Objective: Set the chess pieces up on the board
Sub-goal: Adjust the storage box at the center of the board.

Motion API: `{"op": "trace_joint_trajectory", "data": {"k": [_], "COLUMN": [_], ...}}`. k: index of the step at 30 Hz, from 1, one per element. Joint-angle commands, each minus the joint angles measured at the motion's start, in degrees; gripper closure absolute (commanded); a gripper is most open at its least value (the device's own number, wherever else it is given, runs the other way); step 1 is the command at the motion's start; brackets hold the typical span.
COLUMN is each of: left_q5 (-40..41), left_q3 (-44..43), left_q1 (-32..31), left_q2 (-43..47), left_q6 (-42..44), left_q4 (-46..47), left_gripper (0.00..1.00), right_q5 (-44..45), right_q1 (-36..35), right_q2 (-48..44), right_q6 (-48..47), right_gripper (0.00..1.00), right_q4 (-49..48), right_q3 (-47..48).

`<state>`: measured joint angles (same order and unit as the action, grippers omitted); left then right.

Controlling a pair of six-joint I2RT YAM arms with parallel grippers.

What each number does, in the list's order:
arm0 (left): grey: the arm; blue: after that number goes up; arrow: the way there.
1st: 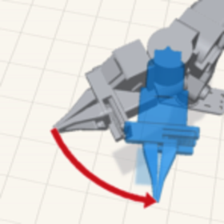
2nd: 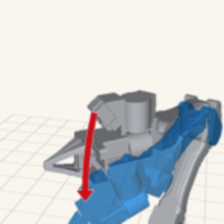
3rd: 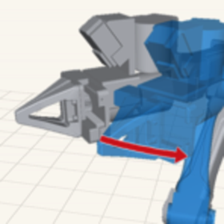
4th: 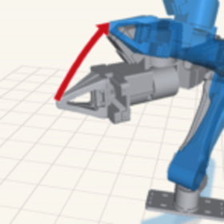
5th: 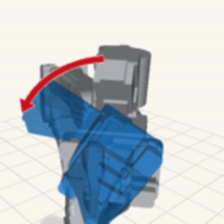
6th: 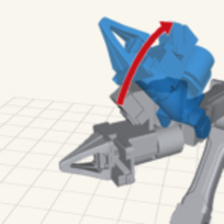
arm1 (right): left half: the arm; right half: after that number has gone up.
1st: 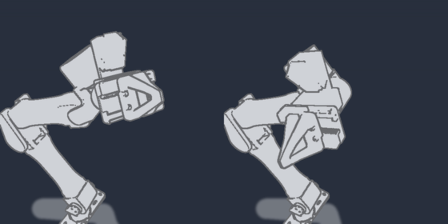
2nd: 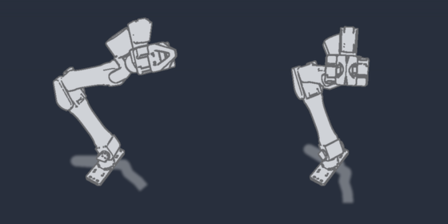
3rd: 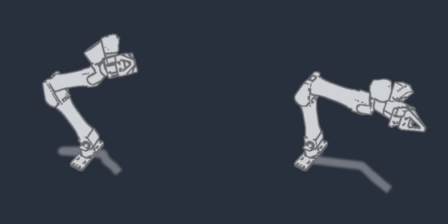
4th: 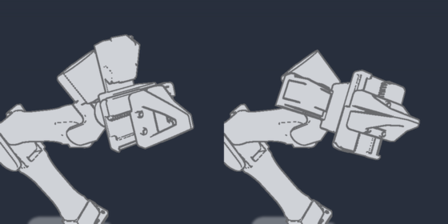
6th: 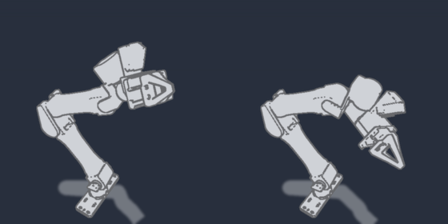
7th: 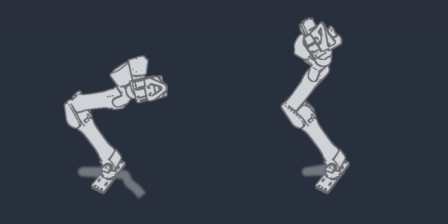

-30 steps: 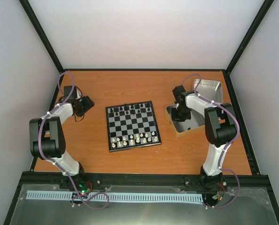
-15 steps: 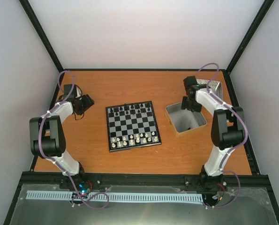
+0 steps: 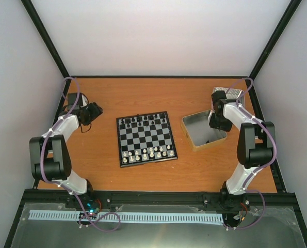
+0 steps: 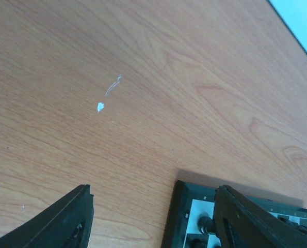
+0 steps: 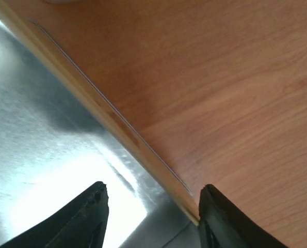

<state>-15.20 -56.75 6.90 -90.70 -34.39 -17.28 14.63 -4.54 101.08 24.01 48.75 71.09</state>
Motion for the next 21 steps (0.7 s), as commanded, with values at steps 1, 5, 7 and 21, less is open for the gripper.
{"op": "trace_joint_trajectory", "data": {"k": [1,5,7,21], "left_q5": [-0.12,-0.58,-0.84,-2.22], "left_q3": [2.12,5.21,6.65,14.86], "left_q1": [-0.13,-0.13,-0.13,-0.13], "left_q2": [4.66,8.34,10.16,20.9], "left_q6": [1.25,1.39,1.79,2.13], "left_q4": [2.16,2.61,2.77,2.61], "left_gripper": [0.35,0.34,0.34,0.34], "right_q5": [-2.96,-3.65,-3.85,-16.34], "right_q1": [0.63,0.76,0.76,0.75], "right_q2": [-0.46,-2.99,-4.87,-20.25], "right_q6": [2.71,4.28,5.01,16.32], "right_gripper": [0.58,0.71,0.77,0.97], "right_q4": [0.53,0.27,0.18,3.16], "right_q3": [-3.4,-7.23,-9.2,-23.58]}}
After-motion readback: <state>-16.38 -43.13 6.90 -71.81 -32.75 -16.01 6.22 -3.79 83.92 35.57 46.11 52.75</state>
